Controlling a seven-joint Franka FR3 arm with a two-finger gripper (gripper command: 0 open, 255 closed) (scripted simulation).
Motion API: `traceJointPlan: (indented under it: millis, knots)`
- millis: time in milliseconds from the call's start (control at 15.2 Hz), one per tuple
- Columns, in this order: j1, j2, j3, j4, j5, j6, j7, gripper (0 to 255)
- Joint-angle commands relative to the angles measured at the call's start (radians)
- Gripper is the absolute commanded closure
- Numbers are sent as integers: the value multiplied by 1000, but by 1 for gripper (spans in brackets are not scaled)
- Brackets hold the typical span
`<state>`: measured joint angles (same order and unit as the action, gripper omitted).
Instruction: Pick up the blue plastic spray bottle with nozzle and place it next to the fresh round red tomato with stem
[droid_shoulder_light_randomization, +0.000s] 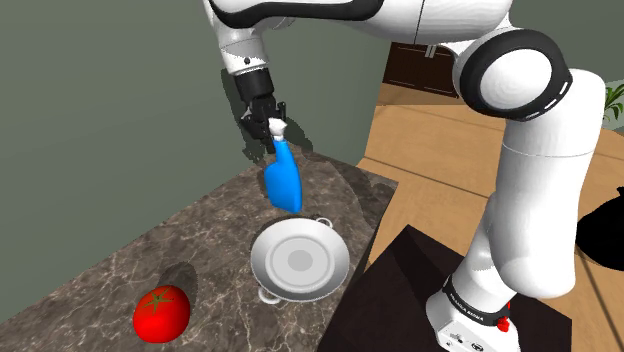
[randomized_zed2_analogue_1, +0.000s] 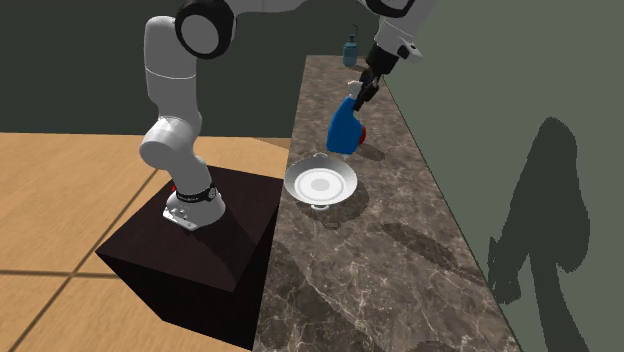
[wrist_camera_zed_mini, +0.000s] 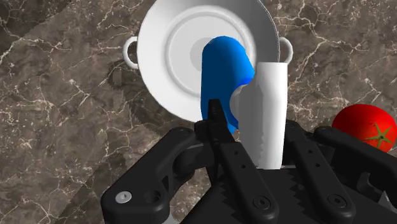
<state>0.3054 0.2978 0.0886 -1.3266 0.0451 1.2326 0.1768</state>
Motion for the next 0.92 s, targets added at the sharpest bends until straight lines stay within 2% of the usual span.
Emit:
traceJointPlan:
  millis: [0, 462, 858]
  knots:
    - [27, -12, 17, 1, 14, -10, 49, 255]
    - [121, -3, 75, 66, 57, -50, 213, 255]
    - [212, 55, 122, 191, 85, -98, 362, 255]
